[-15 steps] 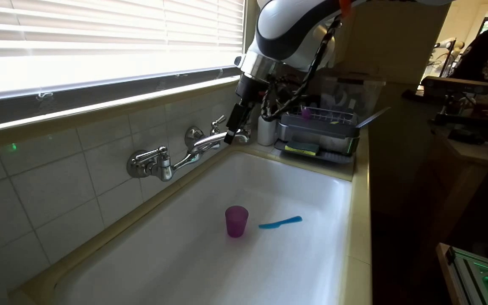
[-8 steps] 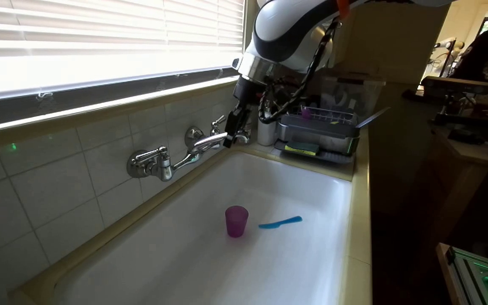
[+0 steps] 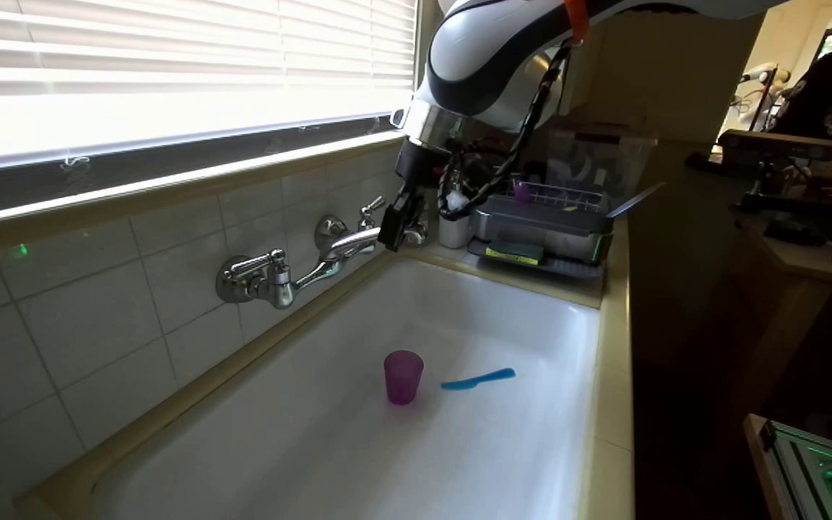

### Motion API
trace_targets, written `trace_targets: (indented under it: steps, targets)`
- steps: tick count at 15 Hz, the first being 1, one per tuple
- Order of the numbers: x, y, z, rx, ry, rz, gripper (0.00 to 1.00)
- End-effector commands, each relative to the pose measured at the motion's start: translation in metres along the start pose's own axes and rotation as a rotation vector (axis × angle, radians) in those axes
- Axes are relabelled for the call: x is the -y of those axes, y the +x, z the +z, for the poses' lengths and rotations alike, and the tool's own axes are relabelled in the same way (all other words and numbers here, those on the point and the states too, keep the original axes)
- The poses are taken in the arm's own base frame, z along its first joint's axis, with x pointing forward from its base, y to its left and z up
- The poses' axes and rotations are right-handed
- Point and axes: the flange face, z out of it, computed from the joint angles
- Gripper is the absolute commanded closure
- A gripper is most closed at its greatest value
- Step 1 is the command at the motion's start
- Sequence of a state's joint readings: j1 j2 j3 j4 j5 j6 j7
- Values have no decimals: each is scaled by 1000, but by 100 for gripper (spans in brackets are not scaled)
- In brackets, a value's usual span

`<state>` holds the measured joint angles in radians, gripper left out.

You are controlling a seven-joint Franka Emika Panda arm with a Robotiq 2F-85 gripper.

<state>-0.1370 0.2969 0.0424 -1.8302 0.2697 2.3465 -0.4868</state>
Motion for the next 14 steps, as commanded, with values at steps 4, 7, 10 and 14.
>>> trace_targets:
  steps: [4, 7, 10, 14]
  targets:
    - [5, 0, -10, 14, -31, 38, 53]
    - [3, 0, -17, 12, -49, 52, 30]
    - [1, 1, -21, 9, -75, 60, 7]
    - [0, 0, -27, 5, -104, 57, 0]
